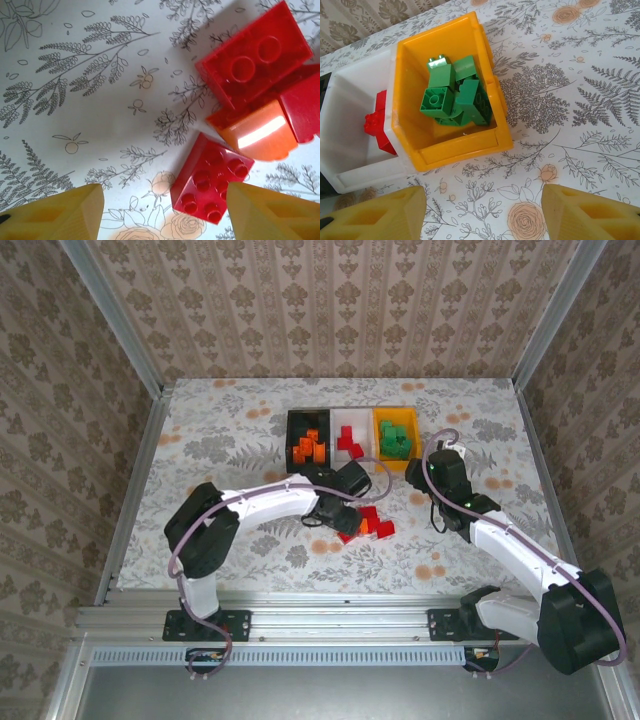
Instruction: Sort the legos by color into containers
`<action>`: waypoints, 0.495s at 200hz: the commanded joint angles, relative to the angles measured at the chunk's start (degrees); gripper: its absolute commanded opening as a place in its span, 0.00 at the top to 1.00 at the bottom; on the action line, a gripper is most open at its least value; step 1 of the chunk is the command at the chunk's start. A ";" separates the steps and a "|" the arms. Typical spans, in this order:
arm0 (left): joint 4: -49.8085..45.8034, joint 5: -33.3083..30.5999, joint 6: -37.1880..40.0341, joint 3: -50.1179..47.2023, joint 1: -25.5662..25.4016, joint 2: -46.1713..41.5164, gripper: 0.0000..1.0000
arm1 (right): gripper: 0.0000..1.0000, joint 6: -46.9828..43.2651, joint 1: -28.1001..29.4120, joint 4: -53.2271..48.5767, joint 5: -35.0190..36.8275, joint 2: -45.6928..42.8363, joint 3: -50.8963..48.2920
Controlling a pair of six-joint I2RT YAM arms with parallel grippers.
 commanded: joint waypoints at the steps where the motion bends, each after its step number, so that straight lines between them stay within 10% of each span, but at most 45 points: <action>1: 1.98 0.59 6.72 -0.70 -2.07 -0.63 0.33 | 0.36 0.89 -0.07 1.42 -0.55 -0.09 -0.78; 99: 5.81 3.03 12.03 -2.41 -2.91 3.26 0.37 | 0.35 0.88 -0.09 1.38 -0.67 0.09 -0.69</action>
